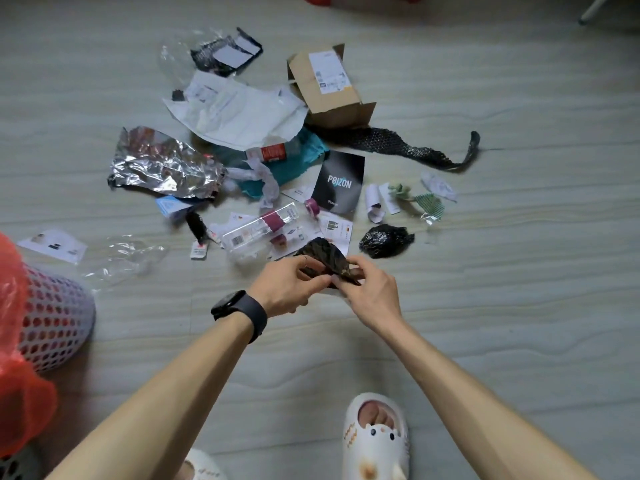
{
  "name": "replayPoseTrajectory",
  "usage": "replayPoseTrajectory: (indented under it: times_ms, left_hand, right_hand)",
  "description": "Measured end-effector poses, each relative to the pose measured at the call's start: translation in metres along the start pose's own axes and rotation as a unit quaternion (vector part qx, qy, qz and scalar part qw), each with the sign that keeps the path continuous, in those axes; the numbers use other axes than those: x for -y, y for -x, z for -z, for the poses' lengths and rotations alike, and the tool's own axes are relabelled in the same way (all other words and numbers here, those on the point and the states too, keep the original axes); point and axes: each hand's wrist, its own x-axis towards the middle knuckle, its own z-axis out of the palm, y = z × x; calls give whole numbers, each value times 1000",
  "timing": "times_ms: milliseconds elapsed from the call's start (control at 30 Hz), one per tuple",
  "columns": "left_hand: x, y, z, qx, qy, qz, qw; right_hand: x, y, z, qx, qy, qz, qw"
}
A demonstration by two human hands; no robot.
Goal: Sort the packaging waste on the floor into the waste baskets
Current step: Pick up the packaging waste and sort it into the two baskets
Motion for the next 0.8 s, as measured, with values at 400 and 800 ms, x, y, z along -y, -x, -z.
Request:
replayPoseTrajectory:
  times_ms: [400, 800]
  left_hand:
    - [16, -8, 7, -104, 221, 12, 970]
    - [33, -37, 40, -292, 146, 2, 945]
  right_hand:
    - [37, -7, 11, 252, -325, -31, 911]
    - [-36, -100, 28, -48, 167, -118, 978]
